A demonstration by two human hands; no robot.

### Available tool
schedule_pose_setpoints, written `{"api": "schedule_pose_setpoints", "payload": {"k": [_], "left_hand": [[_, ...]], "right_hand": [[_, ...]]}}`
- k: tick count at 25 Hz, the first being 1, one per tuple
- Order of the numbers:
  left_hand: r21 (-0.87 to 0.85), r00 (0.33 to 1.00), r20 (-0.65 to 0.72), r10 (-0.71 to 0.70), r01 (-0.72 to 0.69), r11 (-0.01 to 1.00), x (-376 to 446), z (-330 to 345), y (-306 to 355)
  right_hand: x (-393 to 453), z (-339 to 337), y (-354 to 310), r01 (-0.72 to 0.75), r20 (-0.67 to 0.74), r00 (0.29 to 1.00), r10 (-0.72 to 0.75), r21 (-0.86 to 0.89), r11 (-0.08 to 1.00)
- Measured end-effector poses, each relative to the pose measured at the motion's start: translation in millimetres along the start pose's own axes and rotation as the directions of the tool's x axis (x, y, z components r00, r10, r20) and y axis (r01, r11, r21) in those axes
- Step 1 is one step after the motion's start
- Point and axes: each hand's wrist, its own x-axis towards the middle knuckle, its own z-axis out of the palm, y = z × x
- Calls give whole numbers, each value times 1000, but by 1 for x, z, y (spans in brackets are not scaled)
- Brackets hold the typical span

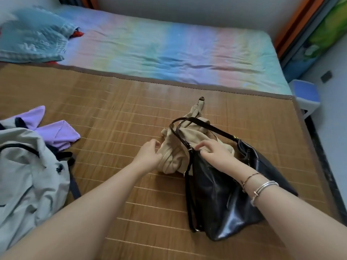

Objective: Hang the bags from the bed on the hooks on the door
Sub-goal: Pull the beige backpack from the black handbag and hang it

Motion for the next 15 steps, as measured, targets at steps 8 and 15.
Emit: {"api": "schedule_pose_setpoints", "payload": {"k": [8, 15], "left_hand": [[-218, 974, 161, -160, 194, 956, 91, 62, -31], [-309, 991, 123, -49, 85, 947, 73, 62, -21]], "right_hand": [[71, 53, 20, 100, -59, 993, -101, -9, 995], [55, 46, 18, 115, -154, 981, -119, -38, 993]]}}
